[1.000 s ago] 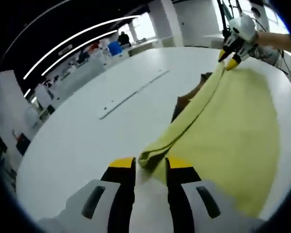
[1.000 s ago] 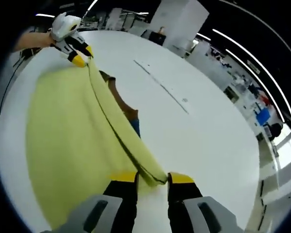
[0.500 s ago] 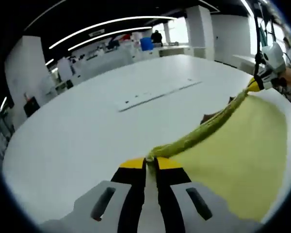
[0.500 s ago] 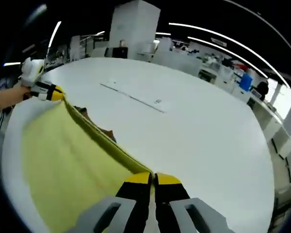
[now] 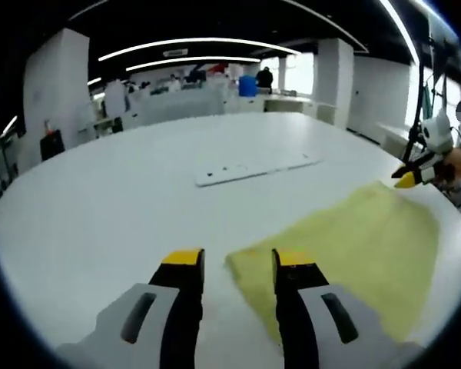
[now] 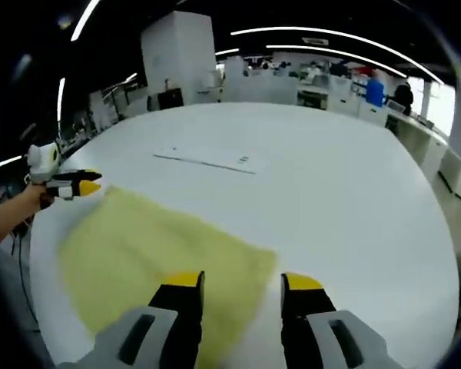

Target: Fold the garment on the visible template until the final outline fits inside the template.

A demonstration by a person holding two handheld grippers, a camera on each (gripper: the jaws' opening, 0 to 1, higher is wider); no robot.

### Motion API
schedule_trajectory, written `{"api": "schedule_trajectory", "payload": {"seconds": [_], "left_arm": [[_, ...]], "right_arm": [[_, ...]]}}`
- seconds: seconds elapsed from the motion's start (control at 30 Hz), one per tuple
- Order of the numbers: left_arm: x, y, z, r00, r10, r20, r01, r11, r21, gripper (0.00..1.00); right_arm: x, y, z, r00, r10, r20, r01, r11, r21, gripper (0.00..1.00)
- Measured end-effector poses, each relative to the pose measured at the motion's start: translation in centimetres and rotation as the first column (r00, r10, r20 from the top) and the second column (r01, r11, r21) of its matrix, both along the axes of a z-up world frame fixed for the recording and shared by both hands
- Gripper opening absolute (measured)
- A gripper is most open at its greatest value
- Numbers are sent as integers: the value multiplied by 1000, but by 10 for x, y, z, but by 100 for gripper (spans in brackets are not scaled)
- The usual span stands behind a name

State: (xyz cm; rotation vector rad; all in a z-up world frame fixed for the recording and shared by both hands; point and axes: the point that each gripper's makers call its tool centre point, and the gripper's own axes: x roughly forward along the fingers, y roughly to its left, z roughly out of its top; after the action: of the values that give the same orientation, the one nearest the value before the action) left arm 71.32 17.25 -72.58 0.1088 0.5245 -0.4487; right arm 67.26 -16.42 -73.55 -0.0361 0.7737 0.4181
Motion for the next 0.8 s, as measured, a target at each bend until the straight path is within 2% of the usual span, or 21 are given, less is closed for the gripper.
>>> {"api": "schedule_trajectory", "payload": {"seconds": [0.1, 0.2, 0.33, 0.47, 0.8], "left_arm": [[-8, -1, 3, 1000, -22, -7, 22, 1000, -12, 41], [-17, -4, 9, 999, -40, -8, 39, 997, -71, 48], [-33, -4, 12, 997, -80, -5, 80, 996, -45, 53], [-49, -4, 13, 994, -109, -12, 108, 993, -47, 58], [-83, -1, 14, 988, -148, -47, 143, 985, -98, 62]], "right_arm": [[-8, 6, 3, 999, 9, -35, -7, 999, 45, 50], [-18, 8, 4, 998, 16, -61, -12, 998, 59, 56], [-30, 10, 6, 997, 35, -69, -32, 998, 52, 58], [-47, 13, 8, 995, 44, -94, -37, 996, 77, 61], [-91, 11, 8, 983, 114, -144, -103, 992, 79, 60]]}}
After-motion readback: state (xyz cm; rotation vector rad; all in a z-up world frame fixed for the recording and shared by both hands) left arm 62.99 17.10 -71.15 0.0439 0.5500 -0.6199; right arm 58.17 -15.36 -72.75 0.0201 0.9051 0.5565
